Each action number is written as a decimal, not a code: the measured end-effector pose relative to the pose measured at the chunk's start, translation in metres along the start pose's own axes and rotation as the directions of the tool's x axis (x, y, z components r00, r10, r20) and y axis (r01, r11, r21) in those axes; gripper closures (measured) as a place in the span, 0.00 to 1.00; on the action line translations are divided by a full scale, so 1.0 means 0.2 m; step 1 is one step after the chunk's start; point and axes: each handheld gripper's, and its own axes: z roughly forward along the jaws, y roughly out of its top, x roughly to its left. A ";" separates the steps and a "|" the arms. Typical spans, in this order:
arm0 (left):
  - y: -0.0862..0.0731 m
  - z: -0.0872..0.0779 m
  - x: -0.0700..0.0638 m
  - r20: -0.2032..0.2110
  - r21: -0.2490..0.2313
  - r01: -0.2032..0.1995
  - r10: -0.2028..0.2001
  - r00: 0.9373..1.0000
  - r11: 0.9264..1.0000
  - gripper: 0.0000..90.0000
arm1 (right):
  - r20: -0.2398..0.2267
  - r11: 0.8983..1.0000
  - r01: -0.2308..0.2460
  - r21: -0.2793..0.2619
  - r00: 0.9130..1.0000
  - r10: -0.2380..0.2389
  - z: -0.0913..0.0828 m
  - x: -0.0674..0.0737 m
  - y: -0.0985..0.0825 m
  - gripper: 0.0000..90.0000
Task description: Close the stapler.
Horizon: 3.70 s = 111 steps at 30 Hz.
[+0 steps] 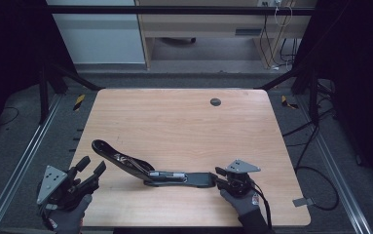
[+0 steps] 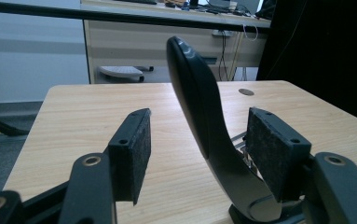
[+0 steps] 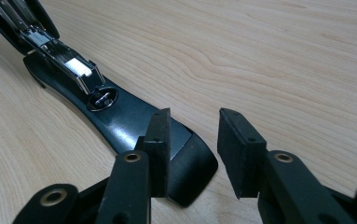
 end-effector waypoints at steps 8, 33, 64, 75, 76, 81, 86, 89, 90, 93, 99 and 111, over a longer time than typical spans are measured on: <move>0.01 0.09 -0.04 -0.026 0.010 -0.004 0.004 1.000 1.000 0.44 | -0.014 1.000 0.003 0.001 1.000 -0.003 -0.01 0.02 0.00 0.83; -0.01 0.24 -0.05 -0.078 0.027 0.023 -0.021 0.997 0.999 0.63 | -0.060 0.997 0.010 0.073 0.998 -0.005 0.06 0.07 -0.03 1.00; 0.04 0.26 -0.14 -0.046 -0.005 0.044 -0.045 0.998 0.999 0.68 | -0.053 0.998 -0.019 0.063 0.998 0.023 0.08 0.05 -0.06 1.00; 0.06 0.28 -0.22 -0.027 -0.023 0.026 -0.026 0.999 0.999 0.70 | -0.053 0.998 -0.015 0.059 0.998 0.018 0.08 0.05 -0.06 1.00; 0.06 0.28 -0.22 -0.027 -0.022 0.021 -0.022 0.999 1.000 0.70 | -0.052 0.998 -0.015 0.059 0.998 0.018 0.08 0.05 -0.06 1.00; 0.07 0.29 -0.25 -0.031 -0.027 0.007 -0.007 1.000 1.000 0.70 | -0.051 0.998 -0.014 0.056 0.999 0.017 0.08 0.05 -0.06 1.00; 0.07 0.30 -0.28 -0.038 -0.032 -0.019 0.018 0.999 0.999 0.71 | -0.049 0.998 -0.014 0.054 0.999 0.017 0.08 0.05 -0.06 1.00; 0.07 0.30 -0.30 -0.044 -0.035 -0.036 0.034 0.998 0.999 0.71 | -0.050 0.998 -0.014 0.054 0.999 0.016 0.08 0.05 -0.06 1.00; 0.08 0.30 -0.31 -0.045 -0.036 -0.043 0.041 0.998 0.998 0.71 | -0.050 0.998 -0.012 0.054 0.999 0.015 0.08 0.05 -0.06 1.00; 0.08 0.31 -0.32 -0.050 -0.038 -0.051 0.049 0.998 0.998 0.71 | -0.050 0.998 -0.013 0.054 0.999 0.015 0.08 0.05 -0.06 1.00; 0.08 0.32 -0.35 -0.058 -0.039 -0.067 0.065 0.996 0.997 0.71 | -0.051 0.998 -0.012 0.054 0.999 0.014 0.08 0.05 -0.06 1.00; 0.08 0.34 -0.41 -0.080 -0.043 -0.105 0.102 0.992 0.993 0.71 | -0.060 0.999 -0.005 0.050 0.998 0.008 0.09 0.07 -0.06 1.00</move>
